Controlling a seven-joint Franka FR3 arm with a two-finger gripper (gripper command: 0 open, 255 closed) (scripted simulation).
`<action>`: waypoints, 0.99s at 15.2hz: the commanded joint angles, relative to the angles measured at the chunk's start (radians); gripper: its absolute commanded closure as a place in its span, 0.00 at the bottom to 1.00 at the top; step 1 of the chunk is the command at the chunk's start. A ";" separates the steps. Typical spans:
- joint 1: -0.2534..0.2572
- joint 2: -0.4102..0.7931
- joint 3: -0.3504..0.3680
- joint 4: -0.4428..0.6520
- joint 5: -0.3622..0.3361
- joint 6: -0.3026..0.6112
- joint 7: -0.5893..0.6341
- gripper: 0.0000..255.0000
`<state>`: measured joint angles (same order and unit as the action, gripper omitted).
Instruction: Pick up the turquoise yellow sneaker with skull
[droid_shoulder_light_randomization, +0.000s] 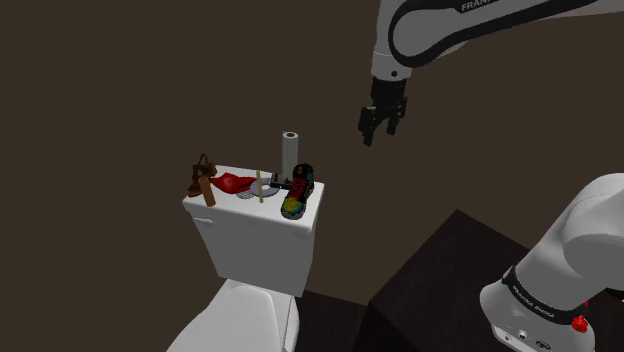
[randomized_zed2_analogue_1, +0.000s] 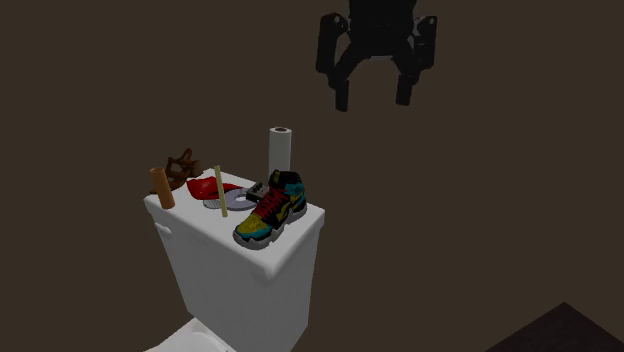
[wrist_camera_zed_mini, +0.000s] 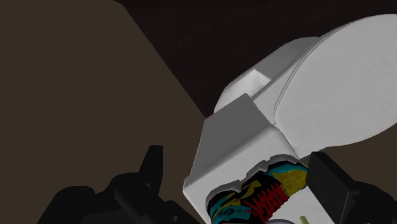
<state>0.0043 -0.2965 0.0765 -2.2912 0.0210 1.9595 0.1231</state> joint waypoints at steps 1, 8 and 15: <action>0.001 0.076 0.004 0.037 -0.001 0.042 0.003 0.00; 0.012 0.343 0.022 0.209 -0.013 0.146 0.026 0.00; 0.032 0.615 0.029 0.446 -0.035 0.187 0.048 0.00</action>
<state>0.0336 0.2767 0.1051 -1.8847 -0.0105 2.1441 0.1686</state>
